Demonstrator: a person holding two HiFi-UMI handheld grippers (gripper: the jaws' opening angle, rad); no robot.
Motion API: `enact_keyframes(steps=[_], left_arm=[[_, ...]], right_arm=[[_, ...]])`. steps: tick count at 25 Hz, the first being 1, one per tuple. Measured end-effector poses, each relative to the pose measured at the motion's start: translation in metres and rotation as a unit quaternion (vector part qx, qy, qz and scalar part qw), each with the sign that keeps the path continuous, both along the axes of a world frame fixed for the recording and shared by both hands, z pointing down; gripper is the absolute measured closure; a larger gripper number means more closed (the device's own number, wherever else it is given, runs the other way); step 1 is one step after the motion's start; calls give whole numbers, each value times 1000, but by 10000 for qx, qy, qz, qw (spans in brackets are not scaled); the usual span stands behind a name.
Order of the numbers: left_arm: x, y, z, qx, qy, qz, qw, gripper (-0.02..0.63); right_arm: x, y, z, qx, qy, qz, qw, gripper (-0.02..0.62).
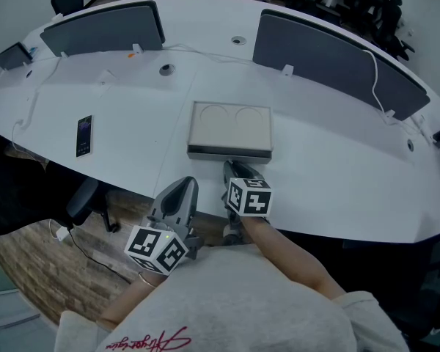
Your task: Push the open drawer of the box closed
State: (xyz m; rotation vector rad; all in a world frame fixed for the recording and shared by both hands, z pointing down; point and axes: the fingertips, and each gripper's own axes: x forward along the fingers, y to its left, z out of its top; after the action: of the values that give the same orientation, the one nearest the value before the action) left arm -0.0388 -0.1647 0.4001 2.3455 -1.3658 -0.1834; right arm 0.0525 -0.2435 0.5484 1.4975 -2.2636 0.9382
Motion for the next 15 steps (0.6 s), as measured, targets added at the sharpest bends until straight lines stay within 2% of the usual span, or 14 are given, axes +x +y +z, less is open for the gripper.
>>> enact_keyframes(steps=[15], left_arm=[[-3, -5, -1, -32, -28, -102, 9999, 588]], right_arm=[[0, -10, 0, 0, -12, -4, 10000, 523]])
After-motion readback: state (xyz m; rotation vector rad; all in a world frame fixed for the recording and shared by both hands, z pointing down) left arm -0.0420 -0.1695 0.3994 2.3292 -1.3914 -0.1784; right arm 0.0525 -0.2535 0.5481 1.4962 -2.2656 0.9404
